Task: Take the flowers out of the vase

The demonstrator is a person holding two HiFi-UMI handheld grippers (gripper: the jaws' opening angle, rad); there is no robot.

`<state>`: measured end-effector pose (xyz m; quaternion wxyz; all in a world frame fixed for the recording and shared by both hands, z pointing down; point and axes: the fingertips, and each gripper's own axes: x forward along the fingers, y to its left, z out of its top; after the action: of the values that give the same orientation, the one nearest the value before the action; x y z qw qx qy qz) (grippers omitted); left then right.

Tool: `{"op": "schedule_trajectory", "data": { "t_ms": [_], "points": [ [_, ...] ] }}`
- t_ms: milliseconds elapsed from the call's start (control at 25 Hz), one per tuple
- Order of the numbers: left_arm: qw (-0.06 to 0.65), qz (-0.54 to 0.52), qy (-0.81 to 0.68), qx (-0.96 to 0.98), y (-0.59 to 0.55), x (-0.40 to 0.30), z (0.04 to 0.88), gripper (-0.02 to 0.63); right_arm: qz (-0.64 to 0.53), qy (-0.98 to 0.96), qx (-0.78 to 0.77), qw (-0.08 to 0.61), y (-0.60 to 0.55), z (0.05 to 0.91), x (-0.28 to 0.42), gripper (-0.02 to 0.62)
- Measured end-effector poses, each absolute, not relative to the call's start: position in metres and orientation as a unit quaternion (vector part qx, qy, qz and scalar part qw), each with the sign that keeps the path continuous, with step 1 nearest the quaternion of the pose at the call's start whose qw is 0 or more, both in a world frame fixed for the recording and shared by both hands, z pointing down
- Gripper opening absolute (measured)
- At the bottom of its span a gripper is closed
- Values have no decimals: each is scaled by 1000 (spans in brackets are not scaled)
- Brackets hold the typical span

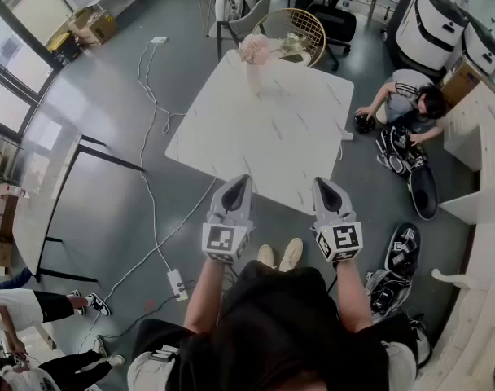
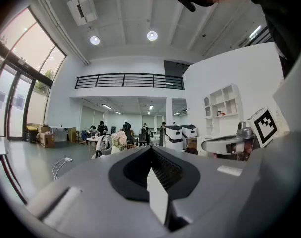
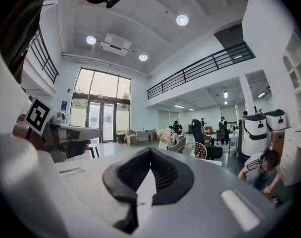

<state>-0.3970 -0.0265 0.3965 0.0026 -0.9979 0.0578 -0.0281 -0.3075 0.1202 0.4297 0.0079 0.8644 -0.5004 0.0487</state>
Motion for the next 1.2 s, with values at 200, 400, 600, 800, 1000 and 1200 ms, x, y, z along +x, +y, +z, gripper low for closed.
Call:
{"op": "schedule_trajectory", "data": {
  "t_ms": [200,400,600,800,1000,1200],
  "points": [
    [1,-22,47,-999,-26,-400,402,8,52,-497,866,9,121,434,-311,5],
    [-1,-23,45,-999,-30,-399,396,8,51,-487,872,9,123,432,-313,5],
    [-4,-29,20,-999,-24,-391,400,8,45,-461,886,3,136,427,-312,5],
    [6,-34,-41,-999,-1,-374,414,8,49,-414,909,12,161,429,-308,5],
    [6,-32,-94,-995,27,-351,416,8,56,-366,929,12,196,434,-301,5],
    [7,-40,-135,-990,57,-327,422,8,68,-321,945,10,235,445,-291,5]
  ]
}}
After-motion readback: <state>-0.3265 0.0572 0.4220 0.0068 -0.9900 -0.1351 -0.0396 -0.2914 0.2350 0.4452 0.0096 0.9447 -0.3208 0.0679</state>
